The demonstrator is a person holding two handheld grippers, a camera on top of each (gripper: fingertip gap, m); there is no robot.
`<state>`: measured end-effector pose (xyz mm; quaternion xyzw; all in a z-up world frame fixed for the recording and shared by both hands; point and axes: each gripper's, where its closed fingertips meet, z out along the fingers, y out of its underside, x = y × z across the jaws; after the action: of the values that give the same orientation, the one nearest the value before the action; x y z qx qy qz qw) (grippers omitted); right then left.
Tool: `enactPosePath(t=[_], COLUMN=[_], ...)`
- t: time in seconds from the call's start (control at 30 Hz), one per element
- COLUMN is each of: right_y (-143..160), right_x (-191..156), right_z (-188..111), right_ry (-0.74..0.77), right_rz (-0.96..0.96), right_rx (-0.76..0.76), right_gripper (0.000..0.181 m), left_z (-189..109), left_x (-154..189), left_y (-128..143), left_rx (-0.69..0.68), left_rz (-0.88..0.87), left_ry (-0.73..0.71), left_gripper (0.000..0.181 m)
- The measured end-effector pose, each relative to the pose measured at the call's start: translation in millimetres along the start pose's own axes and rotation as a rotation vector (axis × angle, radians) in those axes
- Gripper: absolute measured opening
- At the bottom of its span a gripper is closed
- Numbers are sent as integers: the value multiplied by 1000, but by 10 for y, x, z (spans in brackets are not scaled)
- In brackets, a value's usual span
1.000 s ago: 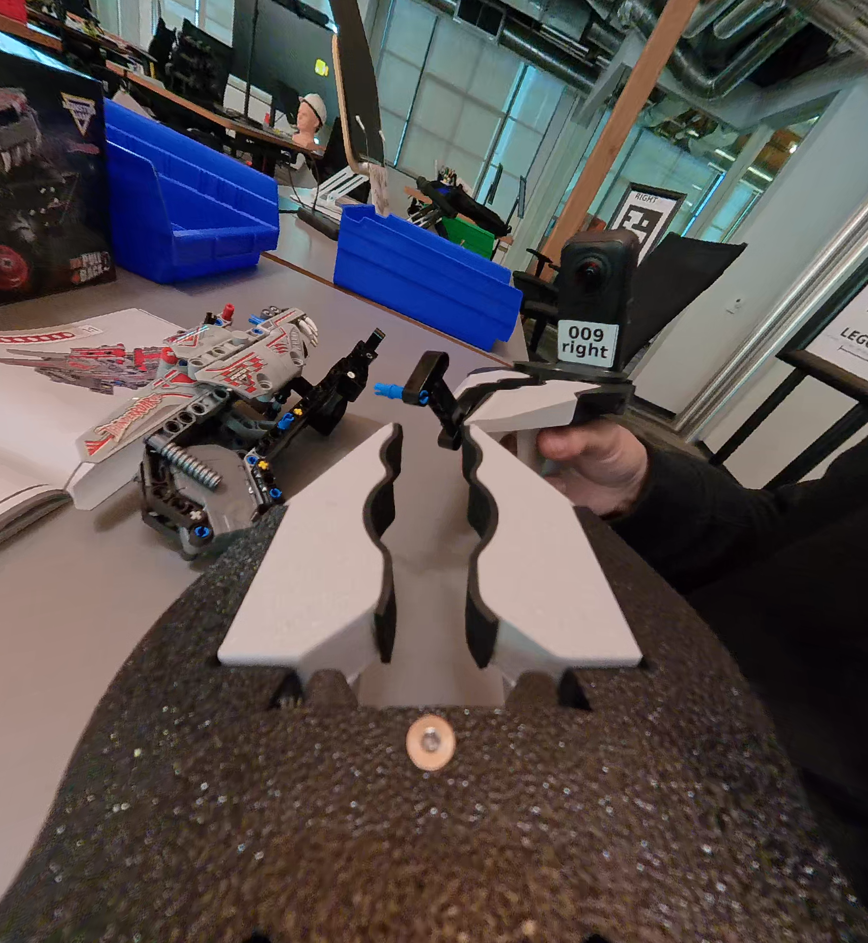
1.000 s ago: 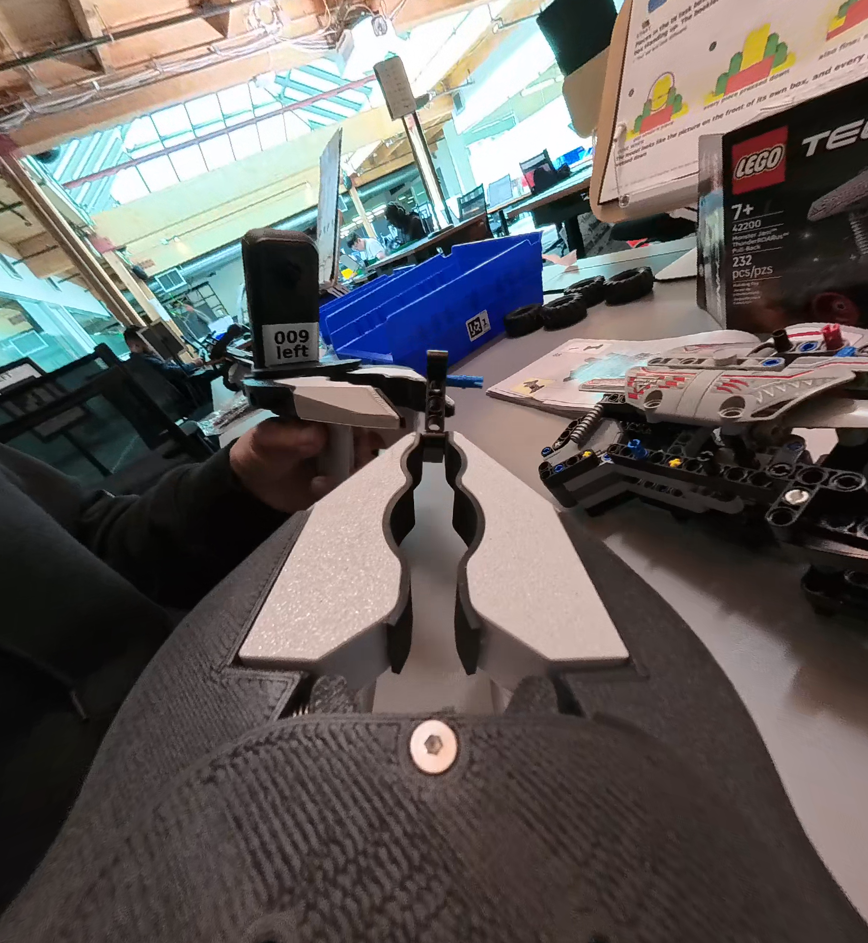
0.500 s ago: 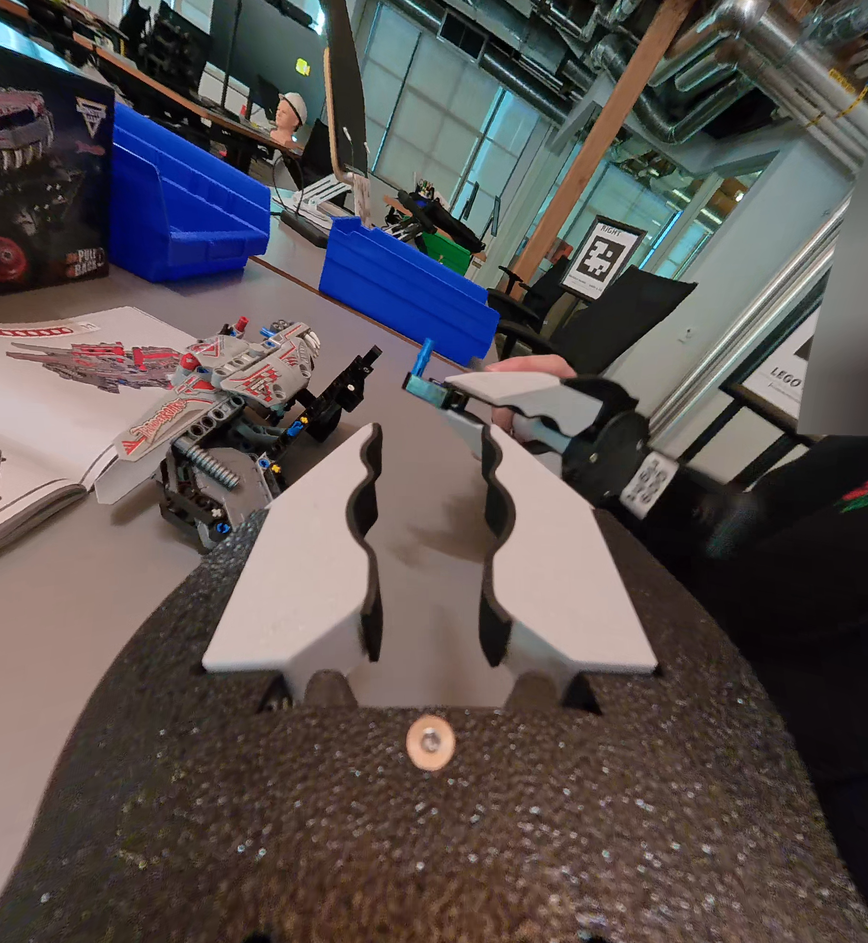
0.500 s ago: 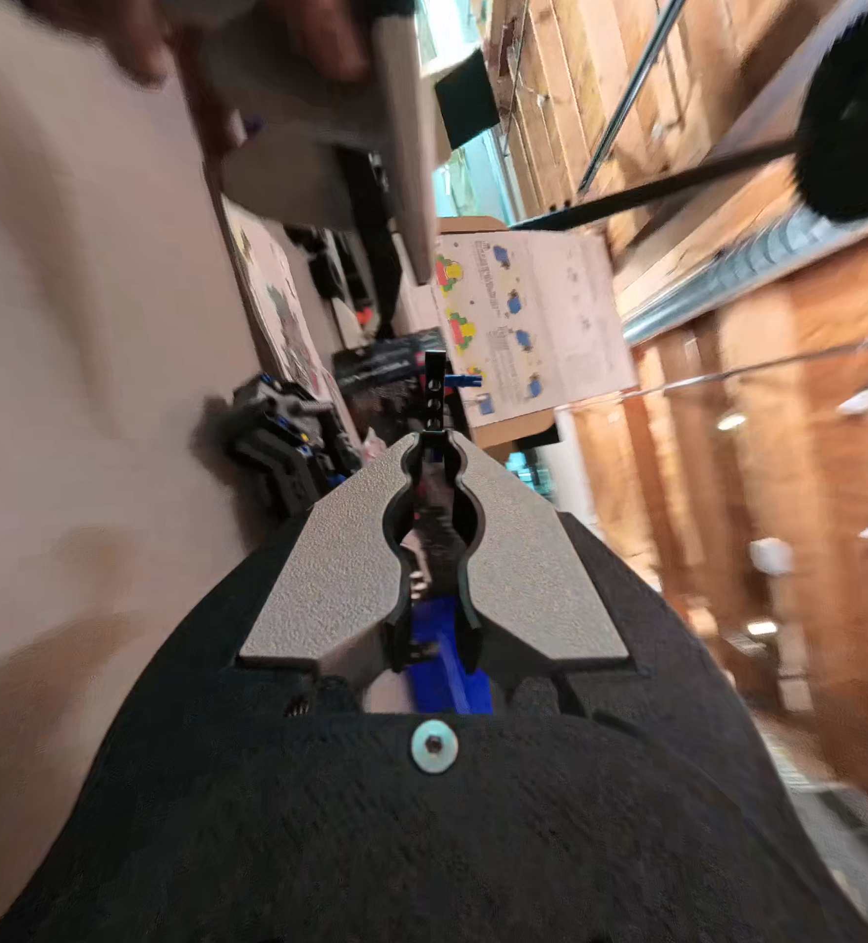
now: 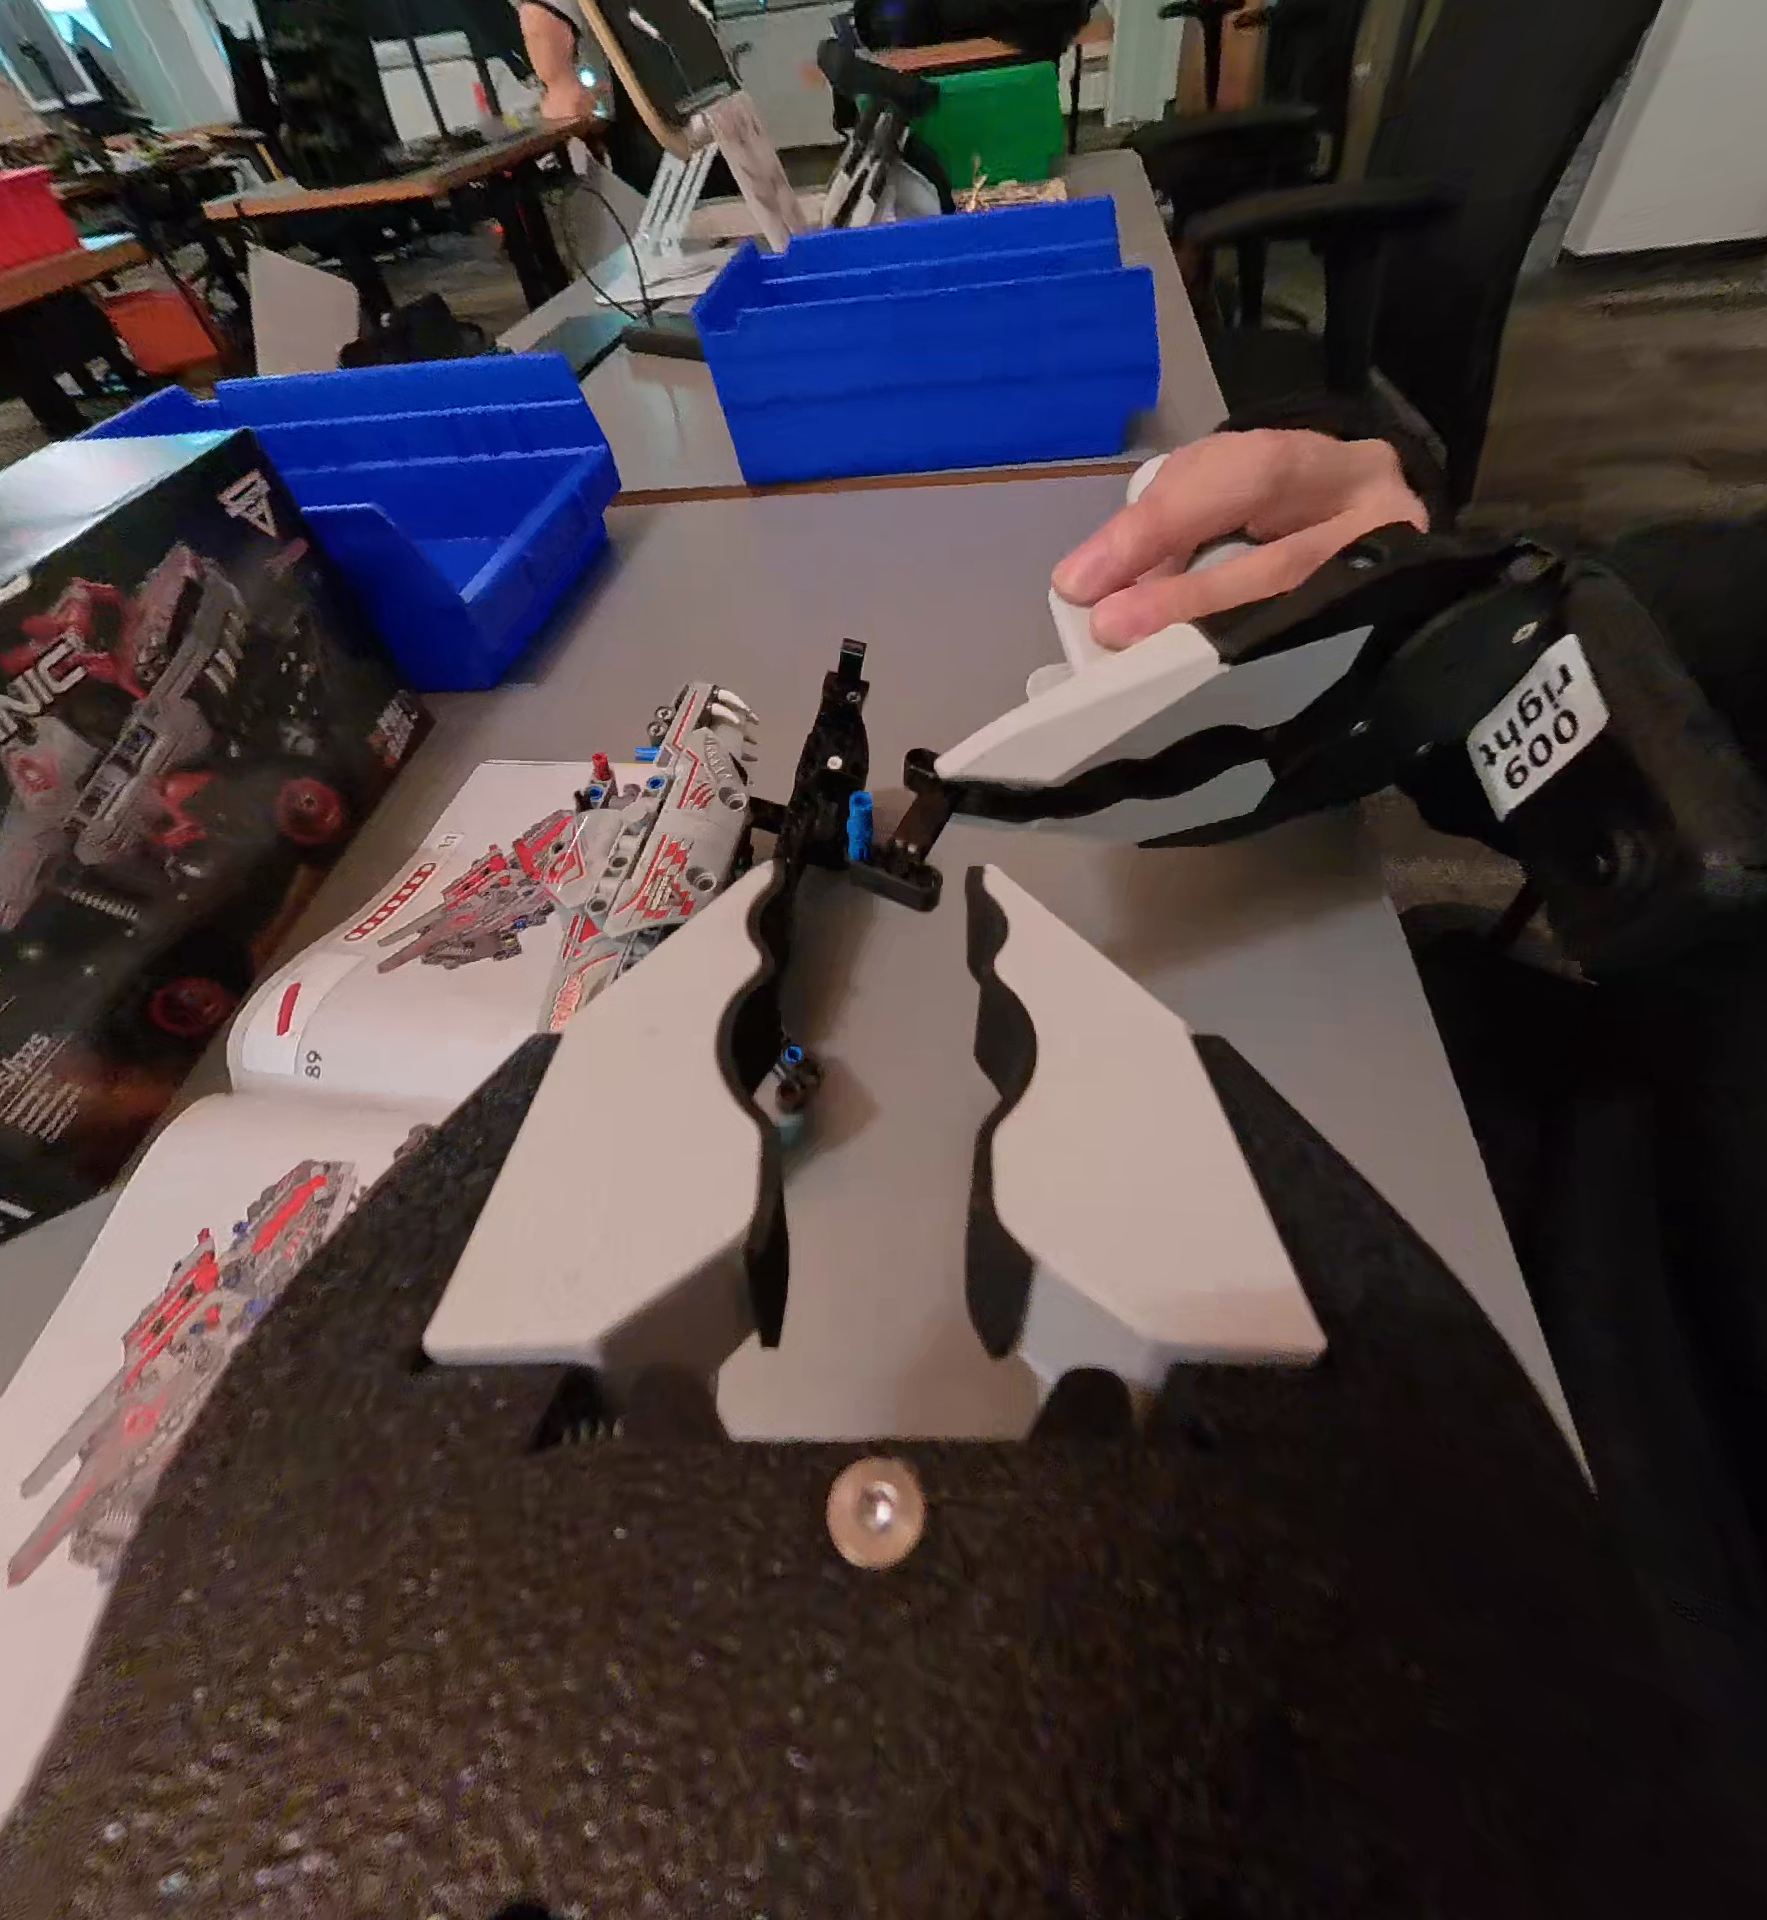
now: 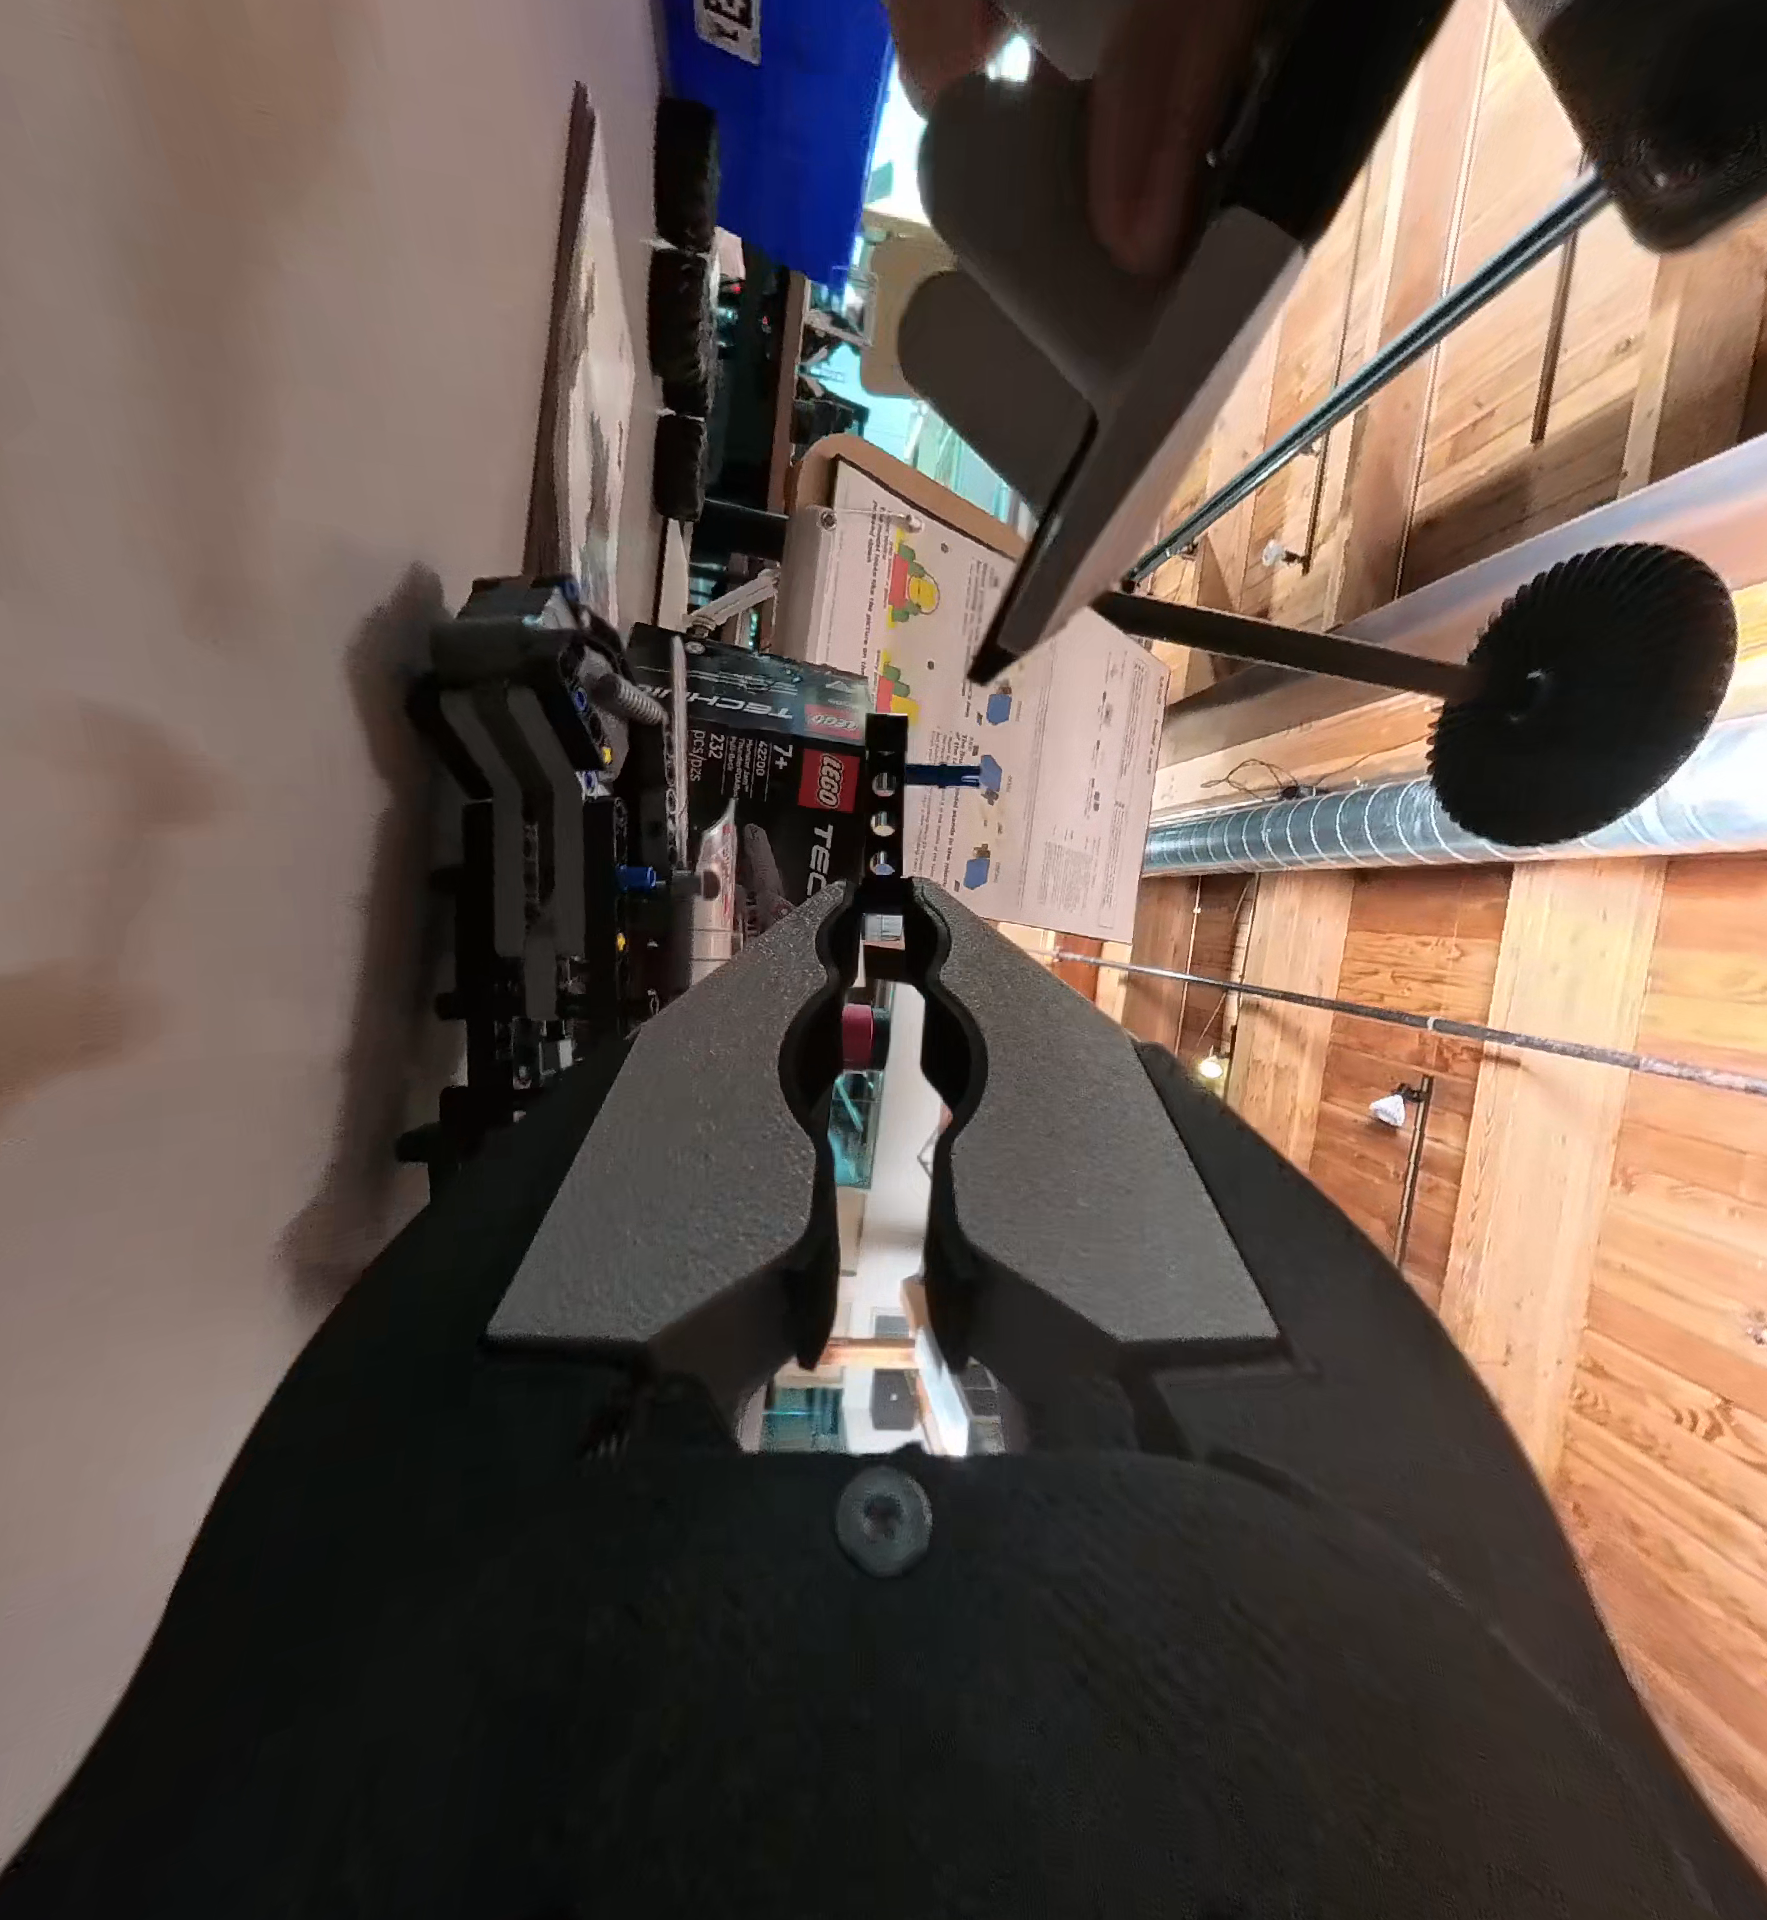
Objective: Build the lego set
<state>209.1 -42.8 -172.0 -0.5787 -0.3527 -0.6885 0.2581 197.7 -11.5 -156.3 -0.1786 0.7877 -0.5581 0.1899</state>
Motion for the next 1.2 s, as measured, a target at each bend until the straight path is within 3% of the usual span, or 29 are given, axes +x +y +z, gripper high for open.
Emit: enactPosePath(t=[0.07,0.27,0.4,0.6,0.8,0.93,1.2], right_y=[1,-3,7,11,110,199,308], right_x=[-20,-63,-118,-114,-261,-287,-306], right_z=[-14,-8,35,70,82,128,131], right_ry=[0,-9,-75,-134,-187,-194,-119], right_rz=[-34,-91,-126,-129,-102,-106,-149], right_rx=[15,47,61,85,82,79,102], right_gripper=[6,6,6,6,6,6,6], left_z=[55,211,277,296,328,405,447], left_x=[1,63,2,-55,-90,-130,-264], left_y=[-30,70,201,239,270,315,166], left_rx=[4,-77,-141,-159,-207,-225,-130], left_rz=[-10,27,141,275,499,462,191], left_ry=[25,68,10,-68,-159,-153,-73], left_gripper=[30,53,35,45,36,32,29])
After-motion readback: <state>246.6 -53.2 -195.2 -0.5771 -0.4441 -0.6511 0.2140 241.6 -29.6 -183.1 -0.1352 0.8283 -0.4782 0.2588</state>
